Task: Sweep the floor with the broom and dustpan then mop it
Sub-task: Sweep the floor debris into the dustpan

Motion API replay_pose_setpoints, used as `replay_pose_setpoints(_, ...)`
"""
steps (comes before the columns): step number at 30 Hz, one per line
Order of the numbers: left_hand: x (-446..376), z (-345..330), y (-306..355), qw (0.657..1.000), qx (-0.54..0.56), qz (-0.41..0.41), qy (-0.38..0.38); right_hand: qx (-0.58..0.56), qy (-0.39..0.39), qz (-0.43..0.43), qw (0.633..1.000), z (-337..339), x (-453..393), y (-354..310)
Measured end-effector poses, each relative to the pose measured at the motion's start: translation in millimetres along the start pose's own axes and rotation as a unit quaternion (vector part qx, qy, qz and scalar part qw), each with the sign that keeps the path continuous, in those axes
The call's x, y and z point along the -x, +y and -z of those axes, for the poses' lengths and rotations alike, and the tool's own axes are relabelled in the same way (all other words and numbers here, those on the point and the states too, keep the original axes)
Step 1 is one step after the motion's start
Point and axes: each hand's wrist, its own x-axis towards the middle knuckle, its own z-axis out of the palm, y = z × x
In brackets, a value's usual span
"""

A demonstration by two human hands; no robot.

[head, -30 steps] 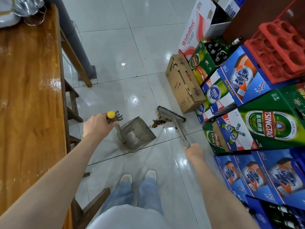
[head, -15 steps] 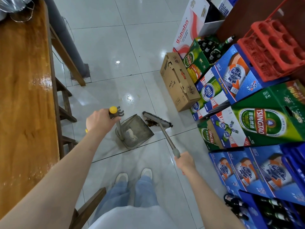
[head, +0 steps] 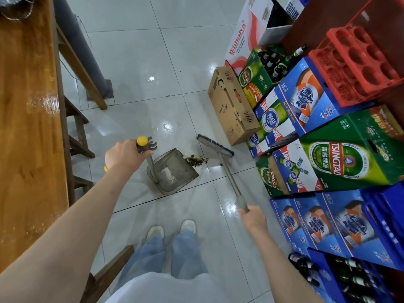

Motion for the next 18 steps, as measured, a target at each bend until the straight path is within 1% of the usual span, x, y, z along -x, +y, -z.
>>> replay_pose_setpoints(8,-1,0,-3,1.000,-0.010,0.011,0.005,-0.030,0.012,-0.033,0.999,15,-35,-2)
replay_pose_setpoints(14,0,0,-6,1.000,-0.007,0.012,0.004,-0.059,-0.024,-0.072,0.995,10,-41,-3)
replay_pose_setpoints(18,1,2,-4,1.000,-0.004,0.011,0.006,-0.100,-0.039,-0.082,0.991,-5,-27,-19)
